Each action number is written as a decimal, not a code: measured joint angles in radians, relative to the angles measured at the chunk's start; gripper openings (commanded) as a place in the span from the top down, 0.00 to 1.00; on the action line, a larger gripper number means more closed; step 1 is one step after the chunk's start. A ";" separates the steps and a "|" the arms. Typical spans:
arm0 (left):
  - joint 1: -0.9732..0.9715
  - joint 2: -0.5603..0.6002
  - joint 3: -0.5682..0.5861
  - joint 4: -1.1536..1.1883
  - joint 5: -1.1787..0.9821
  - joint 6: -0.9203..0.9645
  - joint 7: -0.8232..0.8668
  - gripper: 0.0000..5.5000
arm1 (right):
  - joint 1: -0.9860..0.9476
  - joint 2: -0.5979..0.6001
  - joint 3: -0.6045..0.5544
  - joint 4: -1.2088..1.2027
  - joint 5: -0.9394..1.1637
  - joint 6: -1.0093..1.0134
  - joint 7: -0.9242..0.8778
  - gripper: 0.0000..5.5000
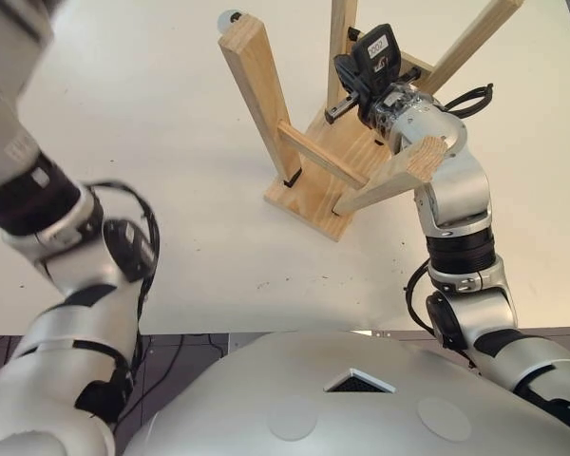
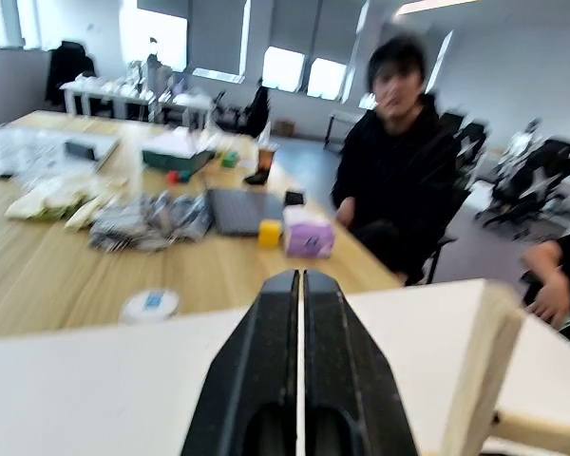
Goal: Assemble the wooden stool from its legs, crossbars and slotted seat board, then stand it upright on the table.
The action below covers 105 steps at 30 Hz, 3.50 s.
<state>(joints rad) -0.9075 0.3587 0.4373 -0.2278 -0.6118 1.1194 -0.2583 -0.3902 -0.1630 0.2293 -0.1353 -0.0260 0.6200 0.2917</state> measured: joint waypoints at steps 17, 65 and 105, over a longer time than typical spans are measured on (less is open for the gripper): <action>0.377 -0.234 -0.129 -0.338 -0.389 0.020 0.192 0.99 | 0.022 0.030 -0.014 0.056 0.030 -0.035 0.013 1.00; 0.578 -0.016 -0.350 -0.402 -0.696 -0.348 0.428 0.99 | 0.048 -0.168 -0.582 0.414 0.495 -0.150 0.097 1.00; 0.794 0.165 -0.545 -0.179 -0.301 0.063 0.094 0.99 | -0.275 -0.287 0.040 1.080 -0.163 -1.023 0.642 1.00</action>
<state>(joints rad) -0.1138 0.5238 -0.1075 -0.4065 -0.9128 1.1824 -0.1647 -0.6655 -0.4497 0.2690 0.9449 -0.1894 -0.4033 0.9336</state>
